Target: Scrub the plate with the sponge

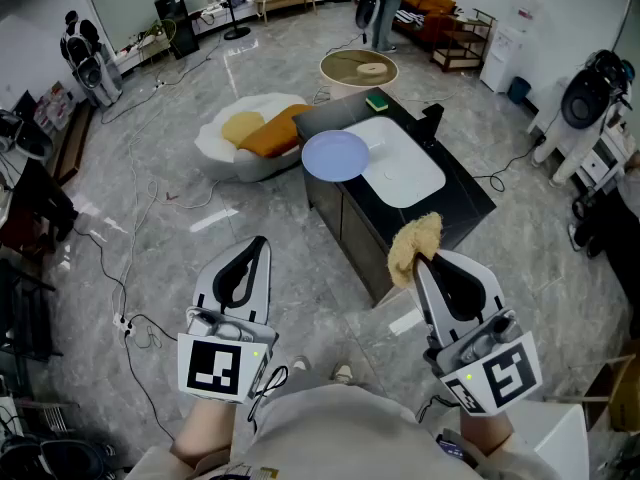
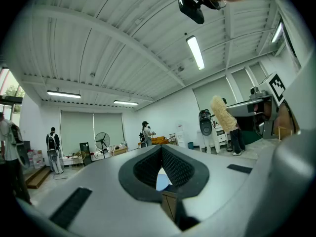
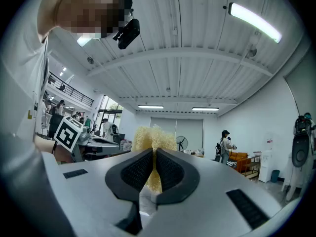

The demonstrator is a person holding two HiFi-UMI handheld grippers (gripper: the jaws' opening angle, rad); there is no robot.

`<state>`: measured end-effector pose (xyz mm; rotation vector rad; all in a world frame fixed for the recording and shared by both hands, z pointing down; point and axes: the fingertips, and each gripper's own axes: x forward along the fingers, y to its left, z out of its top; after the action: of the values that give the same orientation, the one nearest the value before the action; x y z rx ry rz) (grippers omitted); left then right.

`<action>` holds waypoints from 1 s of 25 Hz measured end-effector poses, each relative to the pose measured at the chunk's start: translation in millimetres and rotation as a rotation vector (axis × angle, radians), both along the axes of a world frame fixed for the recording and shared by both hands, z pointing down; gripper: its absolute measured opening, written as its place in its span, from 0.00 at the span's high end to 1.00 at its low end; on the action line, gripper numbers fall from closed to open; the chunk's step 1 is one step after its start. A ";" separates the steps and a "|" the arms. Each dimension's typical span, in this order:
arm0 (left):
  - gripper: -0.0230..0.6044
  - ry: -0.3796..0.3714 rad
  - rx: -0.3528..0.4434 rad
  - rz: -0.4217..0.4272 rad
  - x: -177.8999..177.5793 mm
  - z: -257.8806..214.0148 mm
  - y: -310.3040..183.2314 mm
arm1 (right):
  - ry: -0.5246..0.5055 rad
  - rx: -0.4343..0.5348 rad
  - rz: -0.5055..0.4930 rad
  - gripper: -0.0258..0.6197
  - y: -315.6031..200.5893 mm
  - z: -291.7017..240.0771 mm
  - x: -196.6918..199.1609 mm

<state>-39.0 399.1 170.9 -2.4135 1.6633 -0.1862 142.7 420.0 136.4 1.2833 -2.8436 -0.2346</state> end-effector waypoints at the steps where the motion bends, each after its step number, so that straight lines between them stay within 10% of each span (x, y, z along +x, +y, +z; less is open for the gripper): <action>1: 0.93 0.000 -0.002 0.001 4.0 1.8 0.7 | -0.006 -0.001 0.001 0.89 -0.1 0.9 4.0; 25: 0.93 -0.026 -0.026 0.009 40.7 3.9 0.9 | 0.014 -0.037 -0.008 0.89 -3.7 18.0 37.9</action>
<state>1.8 400.1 174.8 -2.4258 1.6492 -0.2375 180.6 416.4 154.4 1.2594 -2.8279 -0.1900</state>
